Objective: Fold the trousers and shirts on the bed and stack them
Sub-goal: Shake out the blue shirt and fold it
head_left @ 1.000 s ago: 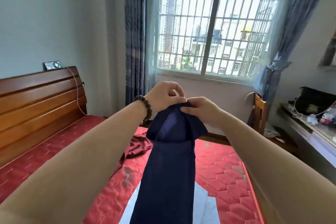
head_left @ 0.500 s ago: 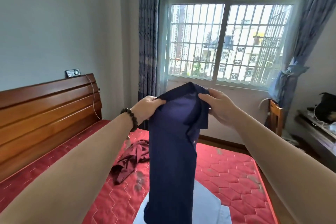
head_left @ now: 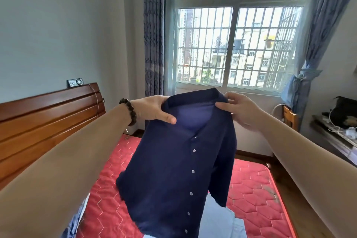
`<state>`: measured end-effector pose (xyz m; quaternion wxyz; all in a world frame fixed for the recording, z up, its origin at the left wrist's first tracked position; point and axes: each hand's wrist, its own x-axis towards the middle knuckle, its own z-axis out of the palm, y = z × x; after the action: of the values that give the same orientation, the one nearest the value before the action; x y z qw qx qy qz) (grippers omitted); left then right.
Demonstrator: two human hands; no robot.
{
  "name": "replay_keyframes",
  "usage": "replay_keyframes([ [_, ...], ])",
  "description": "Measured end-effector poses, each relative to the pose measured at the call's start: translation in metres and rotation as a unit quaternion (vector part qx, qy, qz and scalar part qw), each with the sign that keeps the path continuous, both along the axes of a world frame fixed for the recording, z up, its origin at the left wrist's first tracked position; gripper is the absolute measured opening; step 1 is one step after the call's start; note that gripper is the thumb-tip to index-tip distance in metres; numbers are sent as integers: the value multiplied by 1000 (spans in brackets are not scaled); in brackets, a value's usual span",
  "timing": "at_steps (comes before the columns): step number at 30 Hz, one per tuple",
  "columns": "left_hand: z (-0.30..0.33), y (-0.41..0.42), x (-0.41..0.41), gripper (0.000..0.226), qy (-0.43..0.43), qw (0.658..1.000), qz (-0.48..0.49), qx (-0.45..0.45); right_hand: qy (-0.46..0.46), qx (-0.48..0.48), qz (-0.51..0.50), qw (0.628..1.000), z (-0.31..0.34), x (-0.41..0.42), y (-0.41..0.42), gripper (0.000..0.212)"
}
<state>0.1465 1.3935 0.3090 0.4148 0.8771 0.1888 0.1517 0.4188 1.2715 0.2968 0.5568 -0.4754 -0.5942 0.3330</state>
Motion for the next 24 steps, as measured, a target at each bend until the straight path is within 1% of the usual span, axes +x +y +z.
replay_keyframes([
  [1, -1, 0, 0, 46, 7, 1000, -9, -4, 4, 2, 0, 1000, 0, 2, -1, 15],
  [3, -3, 0, 0, 37, 12, 1000, 3, 11, 4, 4, 7, 1000, -1, 7, -3, 4],
  [5, -6, 4, -1, 22, -7, 999, 34, 25, -9, -2, 16, 1000, 0, 11, -5, 17],
  [7, -7, 4, -3, 14, -56, 996, 65, 20, -34, -19, 21, 999, 3, 16, -7, 35],
  [9, -7, 4, -6, 7, -109, 990, 87, 13, -42, -27, 25, 998, 7, 20, -10, 44],
  [12, -7, 4, -6, 18, -161, 980, 113, -14, -33, -42, 31, 998, 11, 22, -14, 40],
  [14, -8, 4, -2, 15, -169, 976, 131, -37, -36, -47, 26, 998, 13, 19, -15, 41],
  [16, -10, 2, 4, 16, -175, 973, 142, -53, -29, -41, 20, 999, 14, 18, -15, 38],
  [20, -13, -4, 11, 20, -213, 960, 132, -121, -1, -24, 6, 1000, 11, 19, -15, 25],
  [24, -13, -7, 7, 15, -230, 954, 99, -165, 49, -34, 28, 998, 3, 20, -16, 22],
])
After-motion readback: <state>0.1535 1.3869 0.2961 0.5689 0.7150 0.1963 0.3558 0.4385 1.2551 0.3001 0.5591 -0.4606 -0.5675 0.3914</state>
